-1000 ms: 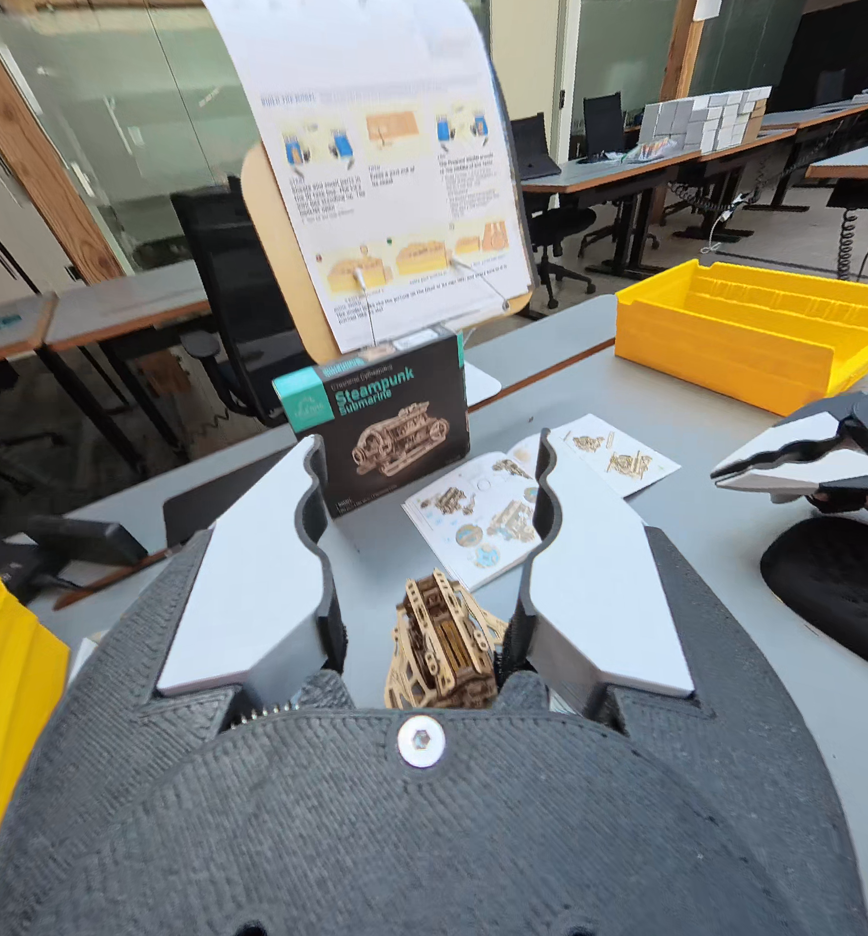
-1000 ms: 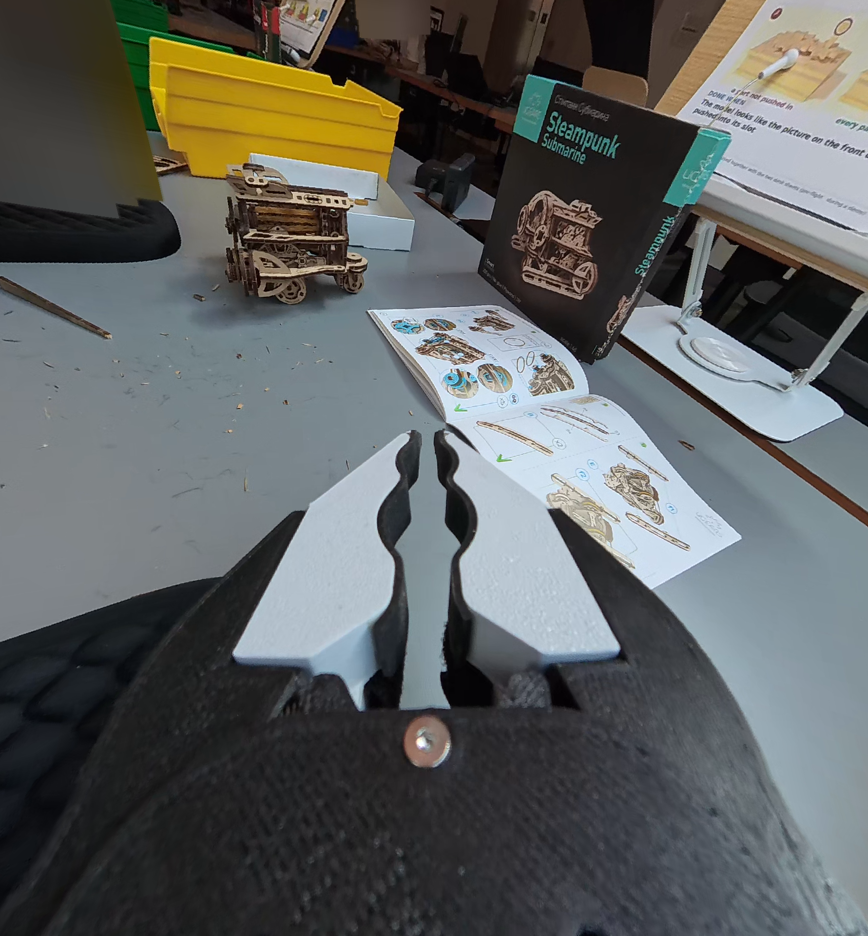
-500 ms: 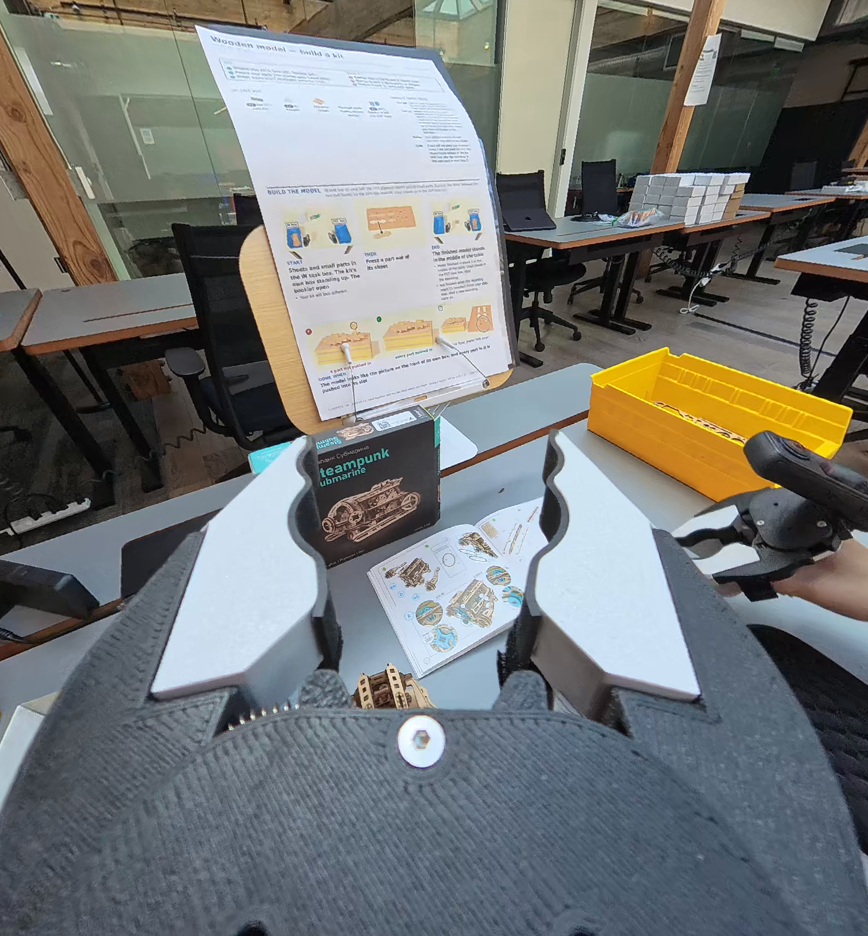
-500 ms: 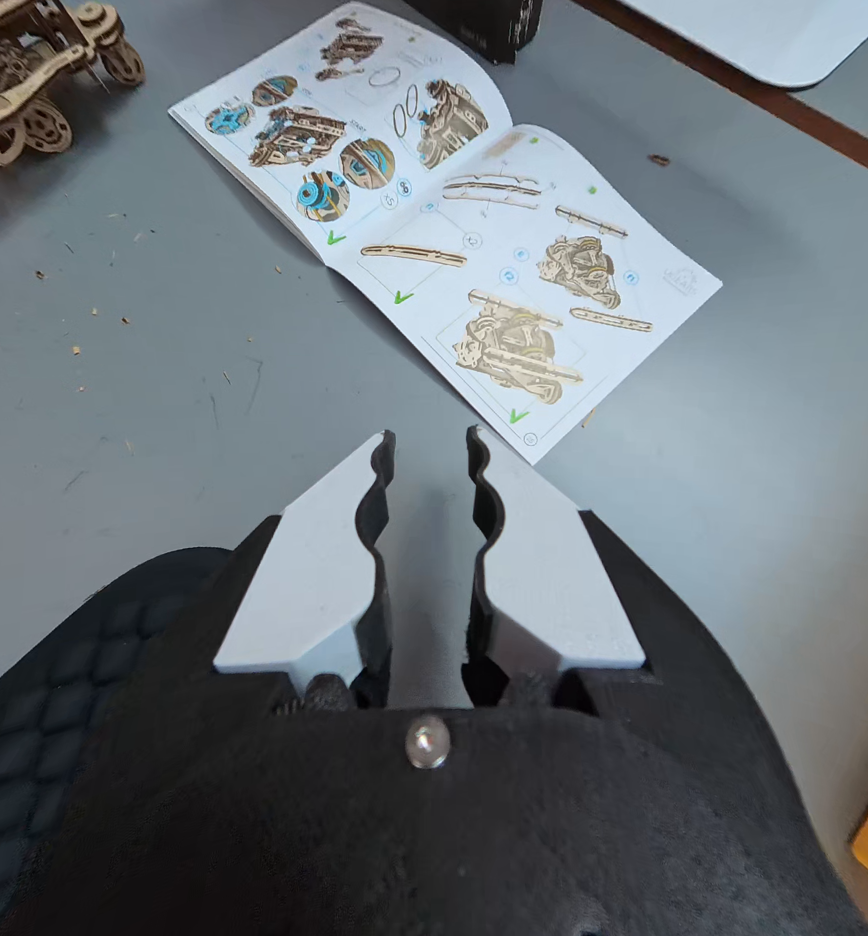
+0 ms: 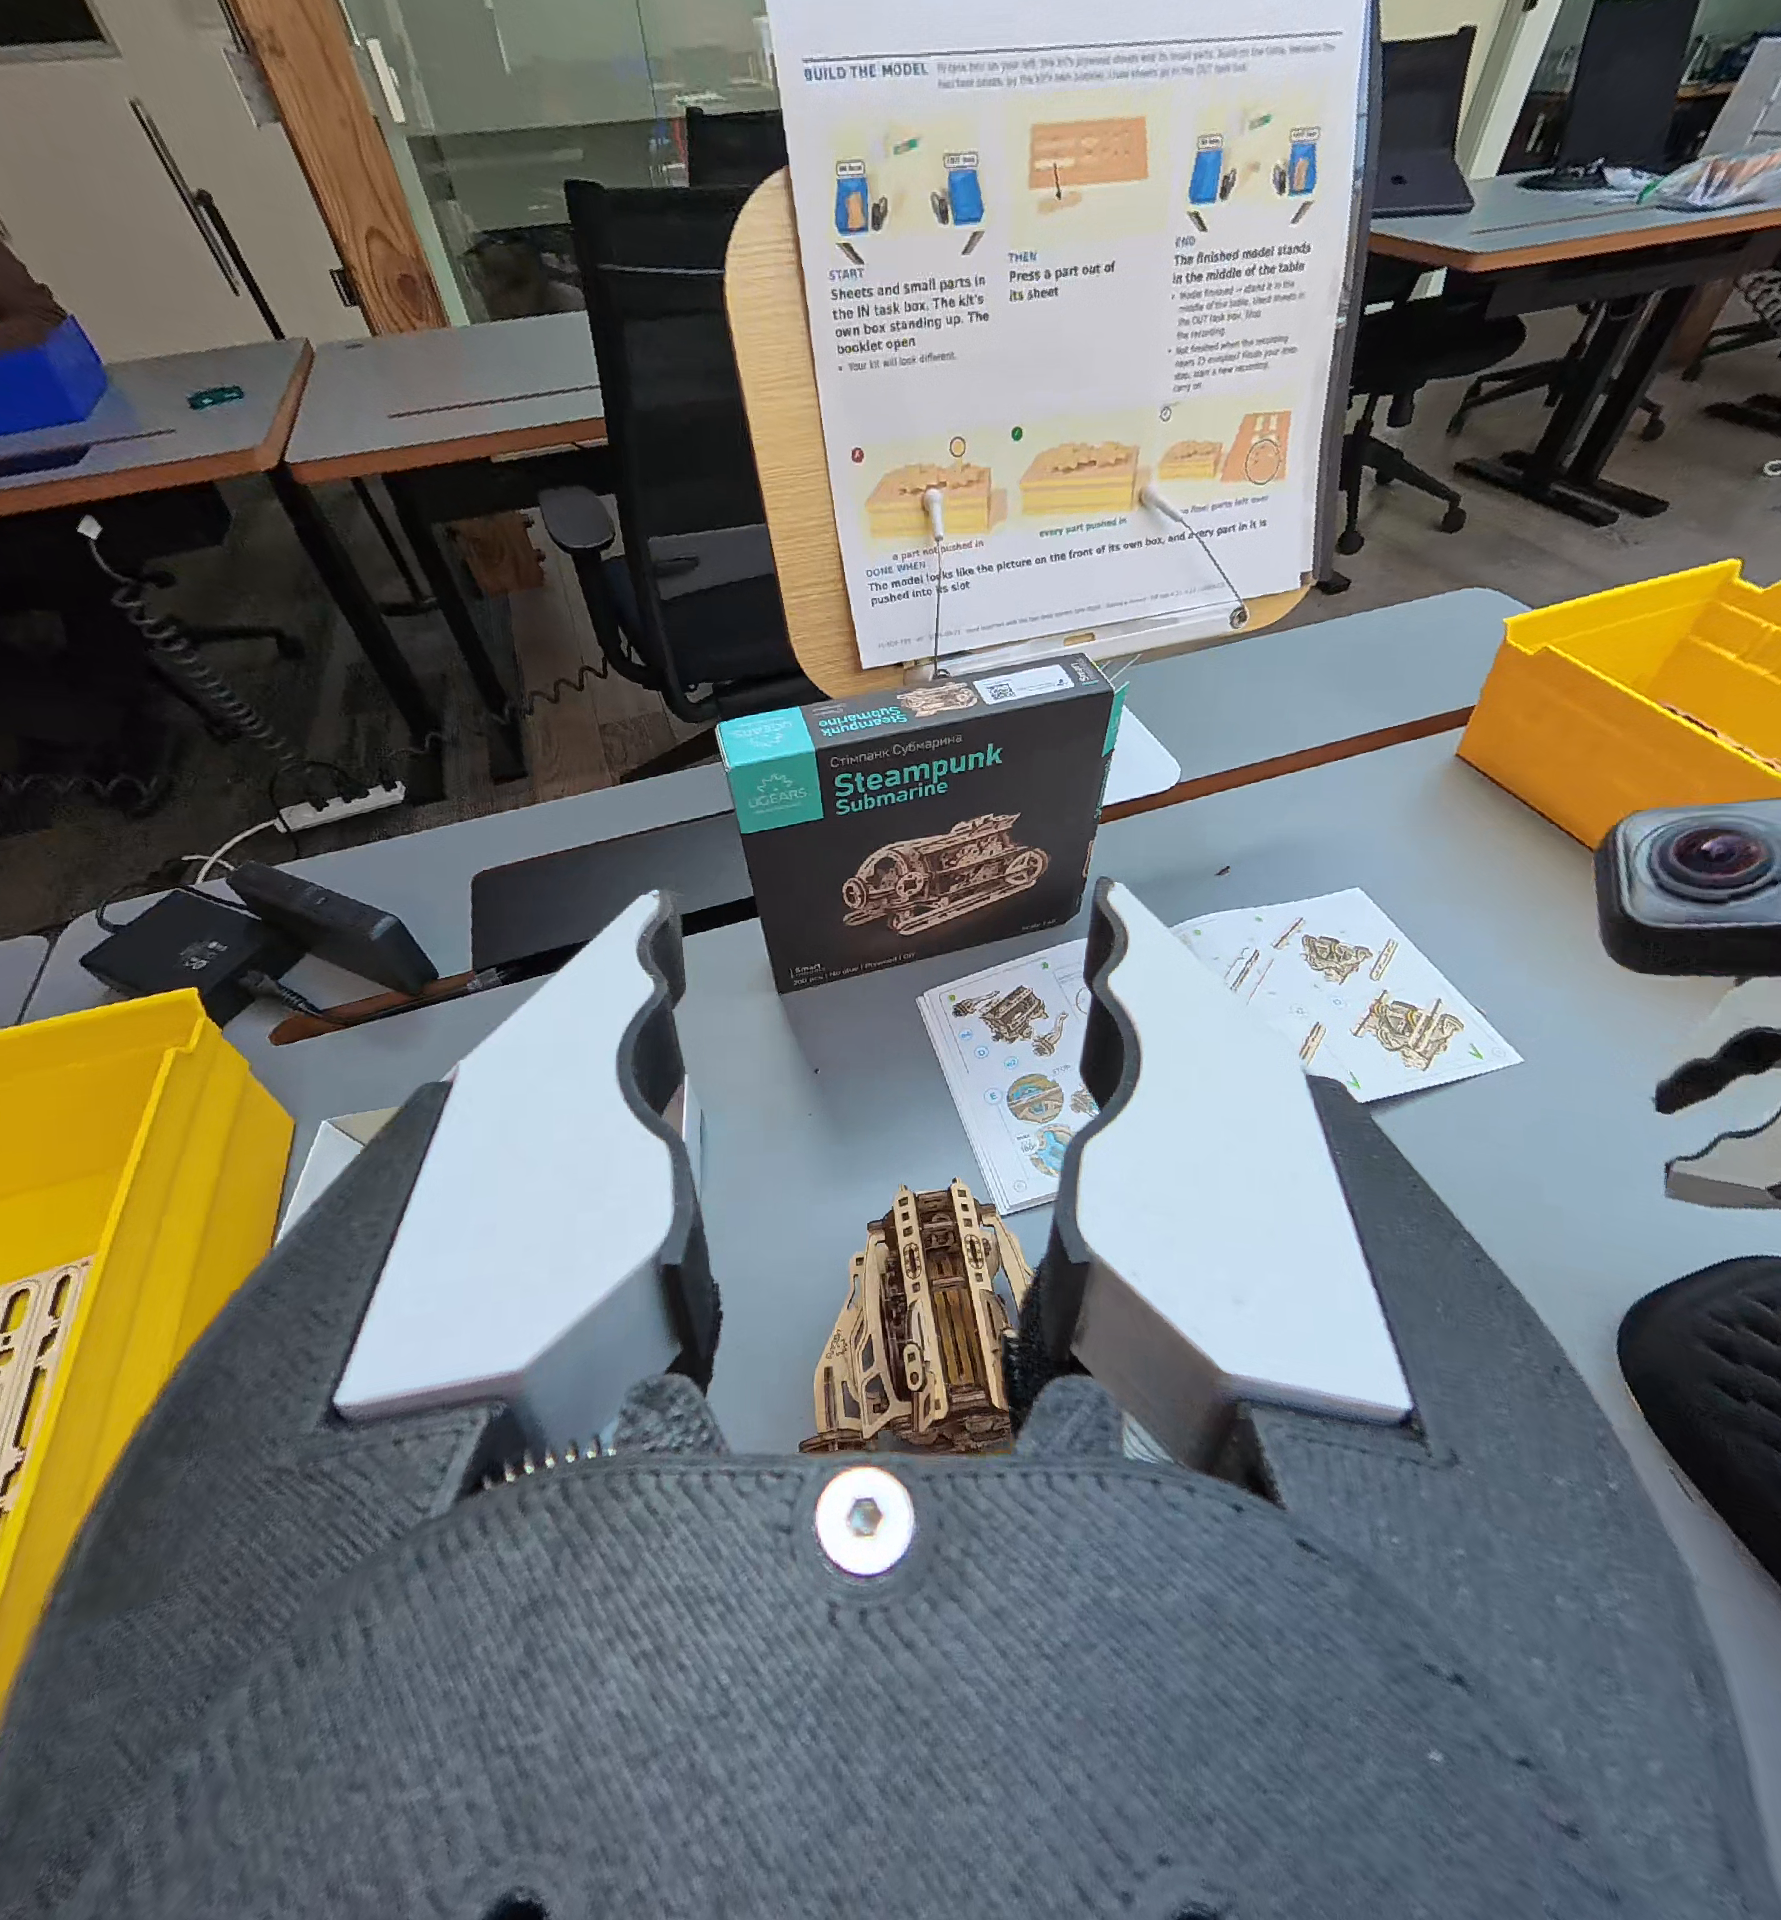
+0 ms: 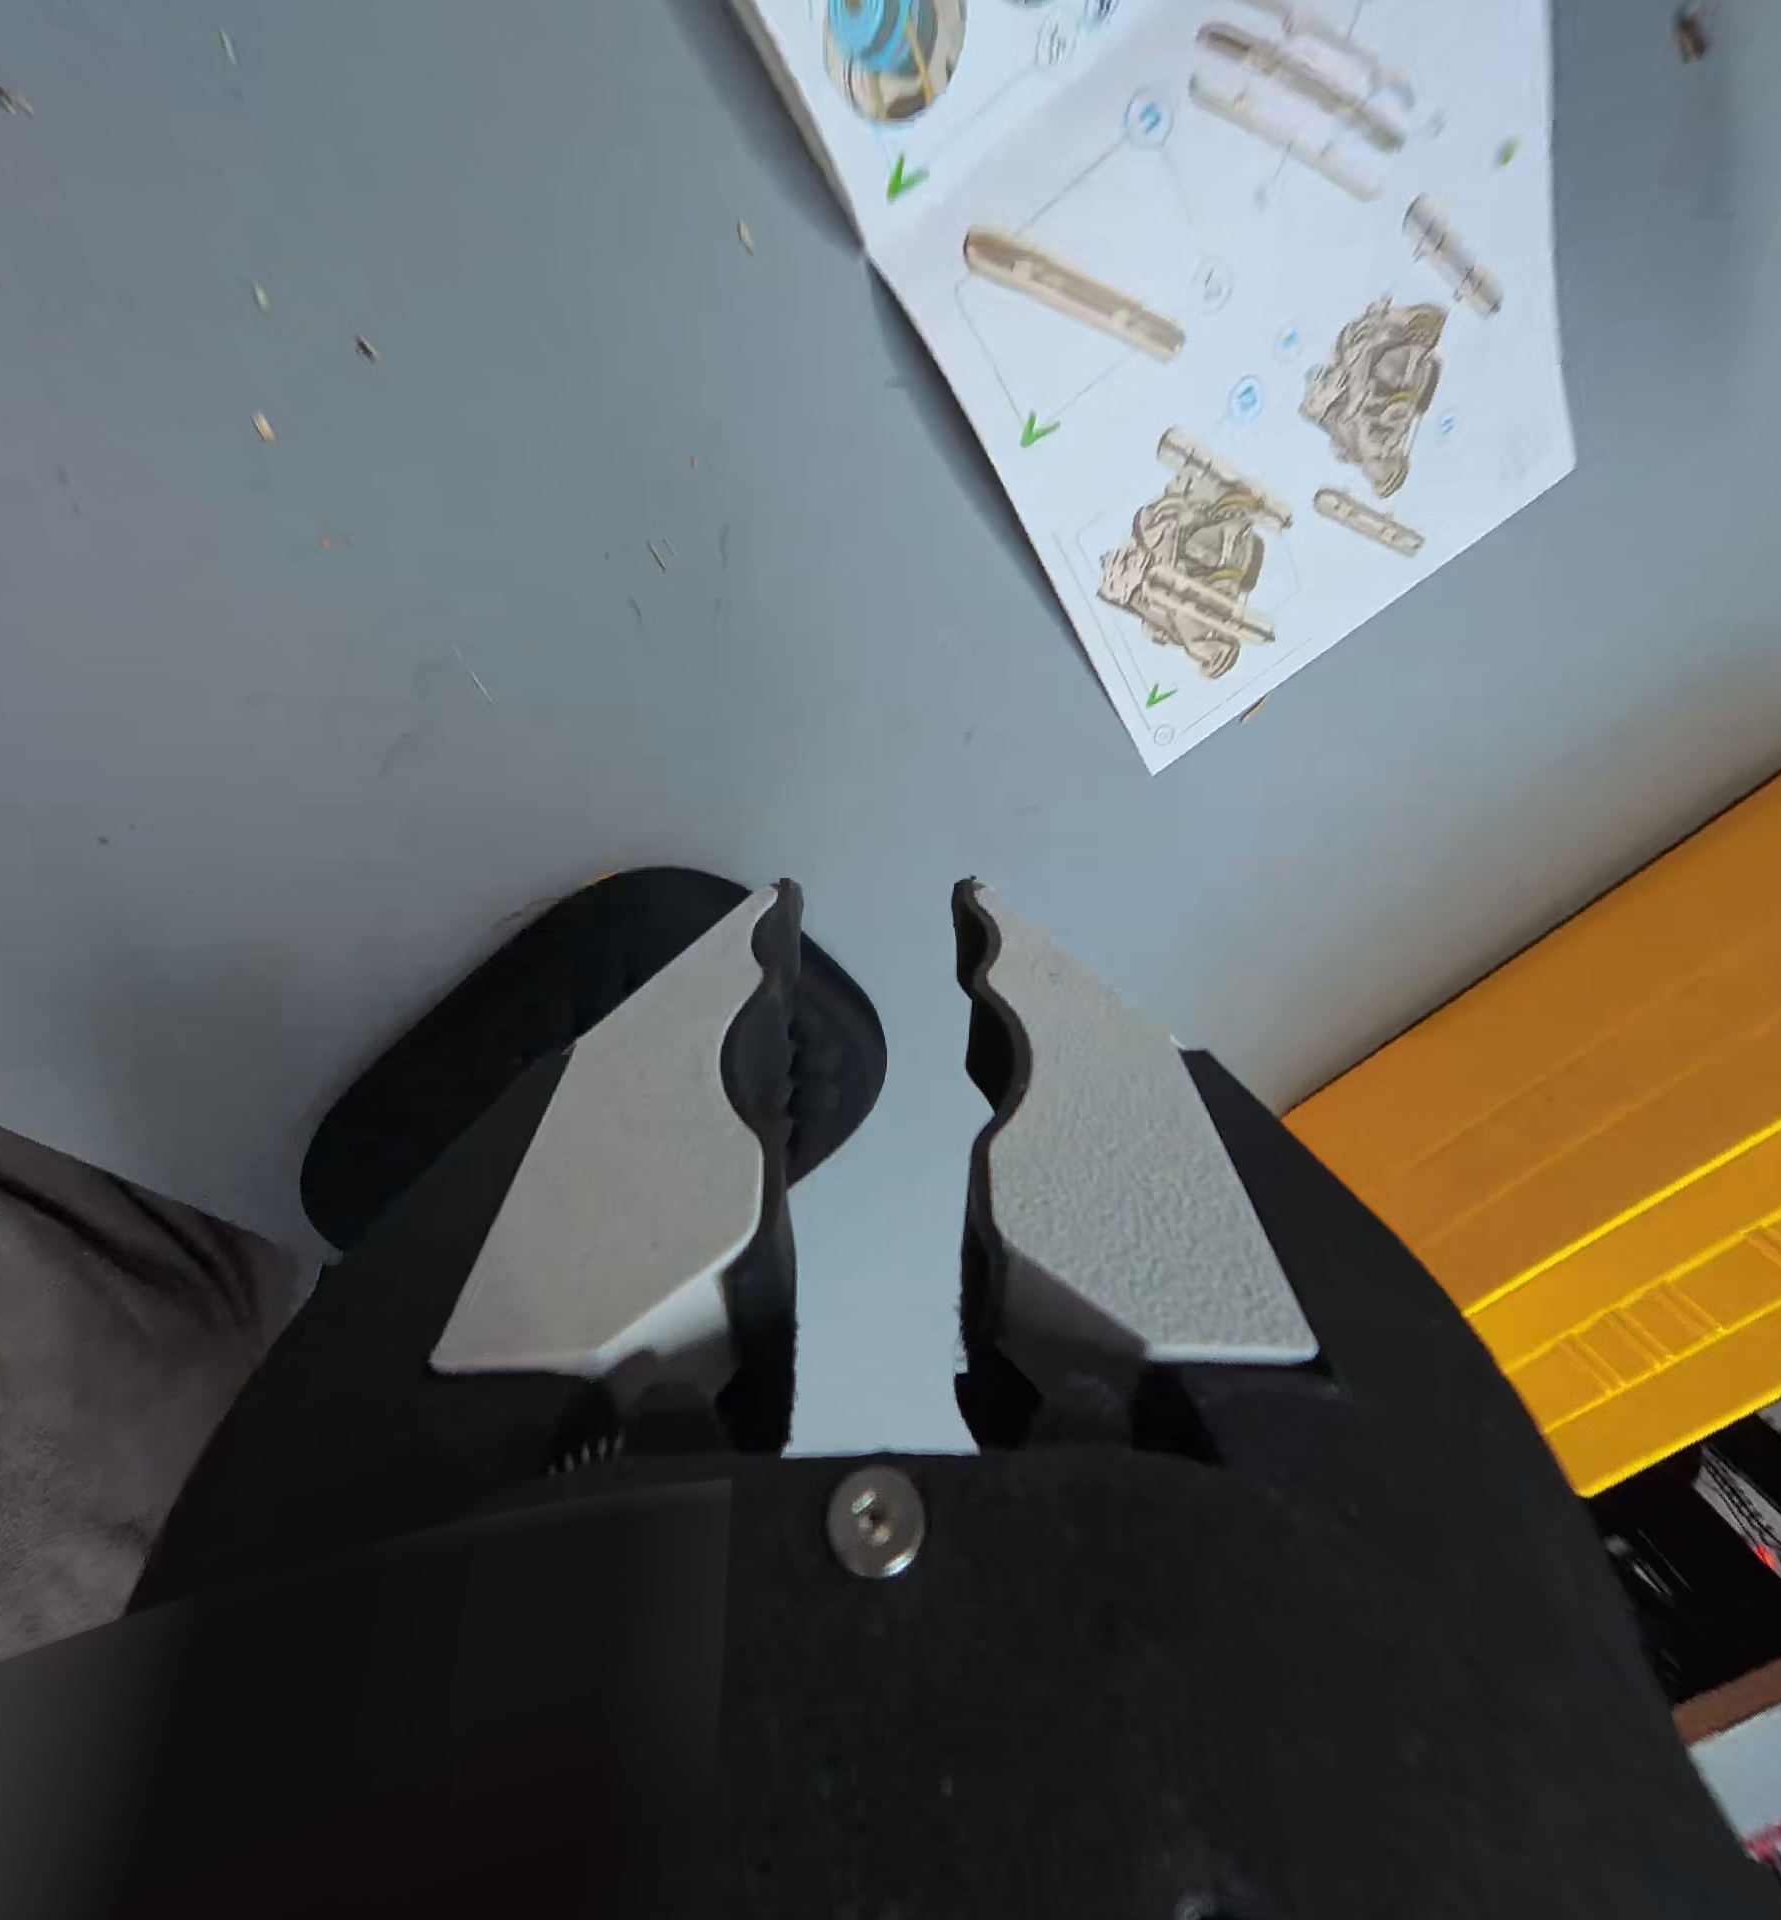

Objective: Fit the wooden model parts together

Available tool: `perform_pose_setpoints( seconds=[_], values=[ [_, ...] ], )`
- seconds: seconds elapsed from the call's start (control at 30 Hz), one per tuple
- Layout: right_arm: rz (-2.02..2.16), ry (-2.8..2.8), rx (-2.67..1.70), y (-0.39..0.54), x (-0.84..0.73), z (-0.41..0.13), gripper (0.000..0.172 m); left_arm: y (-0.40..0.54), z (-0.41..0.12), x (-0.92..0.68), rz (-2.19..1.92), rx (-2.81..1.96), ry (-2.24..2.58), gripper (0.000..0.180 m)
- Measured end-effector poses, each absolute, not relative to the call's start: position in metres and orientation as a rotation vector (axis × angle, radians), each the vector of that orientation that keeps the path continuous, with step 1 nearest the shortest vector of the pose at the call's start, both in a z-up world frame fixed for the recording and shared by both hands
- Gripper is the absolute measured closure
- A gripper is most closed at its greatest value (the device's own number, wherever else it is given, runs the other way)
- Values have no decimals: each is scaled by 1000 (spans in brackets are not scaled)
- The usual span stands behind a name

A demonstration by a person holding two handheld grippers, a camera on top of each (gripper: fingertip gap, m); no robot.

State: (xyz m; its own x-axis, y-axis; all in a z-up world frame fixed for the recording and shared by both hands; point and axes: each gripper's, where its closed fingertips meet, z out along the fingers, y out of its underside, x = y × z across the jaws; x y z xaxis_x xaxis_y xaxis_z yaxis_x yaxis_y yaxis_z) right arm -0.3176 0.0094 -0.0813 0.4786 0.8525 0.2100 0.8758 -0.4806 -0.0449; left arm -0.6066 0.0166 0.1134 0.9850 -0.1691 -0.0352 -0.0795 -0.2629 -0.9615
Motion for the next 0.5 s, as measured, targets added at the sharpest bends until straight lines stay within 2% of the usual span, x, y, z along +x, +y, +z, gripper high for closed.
perform_pose_setpoints(
  seconds=[0.03,0.1,0.3,0.5],
  values=[
    [-317,-1547,-2627,9,-302,-90,138,17,114,-607,-71,-1835,181,104],
    [-482,-1506,-2713,17,-274,-98,137,22,114,-607,-40,-1832,175,104],
    [-339,-1558,-2714,23,-291,-103,138,45,98,-598,50,-1886,193,104],
    [-379,-1634,-2725,20,-289,-111,132,56,82,-589,83,-1949,224,103]
  ],
)
